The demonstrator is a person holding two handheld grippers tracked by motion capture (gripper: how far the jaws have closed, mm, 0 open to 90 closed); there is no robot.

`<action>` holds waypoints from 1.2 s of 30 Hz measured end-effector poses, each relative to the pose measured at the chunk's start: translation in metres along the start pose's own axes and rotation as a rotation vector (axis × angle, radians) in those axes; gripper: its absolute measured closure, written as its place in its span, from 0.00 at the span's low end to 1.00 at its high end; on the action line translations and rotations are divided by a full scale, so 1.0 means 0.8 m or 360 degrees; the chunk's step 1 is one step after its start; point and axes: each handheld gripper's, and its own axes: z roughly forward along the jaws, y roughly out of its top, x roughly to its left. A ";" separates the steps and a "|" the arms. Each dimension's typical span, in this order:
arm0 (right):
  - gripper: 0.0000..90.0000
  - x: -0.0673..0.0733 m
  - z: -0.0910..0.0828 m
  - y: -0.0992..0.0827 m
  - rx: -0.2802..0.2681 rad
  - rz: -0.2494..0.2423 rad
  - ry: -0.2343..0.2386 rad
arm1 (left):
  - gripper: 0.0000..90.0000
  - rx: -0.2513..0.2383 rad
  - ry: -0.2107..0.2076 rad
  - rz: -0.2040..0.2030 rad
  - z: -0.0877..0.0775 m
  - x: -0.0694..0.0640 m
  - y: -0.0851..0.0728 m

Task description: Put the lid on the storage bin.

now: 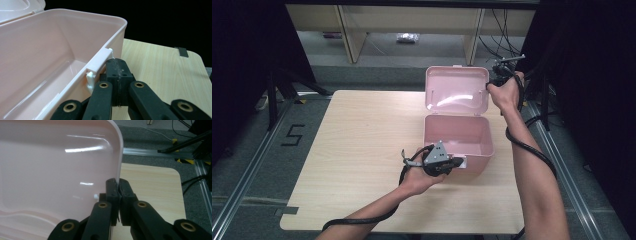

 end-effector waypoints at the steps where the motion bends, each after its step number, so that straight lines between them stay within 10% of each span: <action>1: 0.99 -0.002 -0.002 0.000 -0.0002 -0.0029 0.0002 | 1.00 -0.0001 0.0000 -0.0002 0.000 0.000 0.000; 36: 0.99 0.003 -0.028 -0.015 -0.0160 -0.0081 0.0012 | 1.00 -0.0004 0.0002 -0.0009 0.001 0.000 0.001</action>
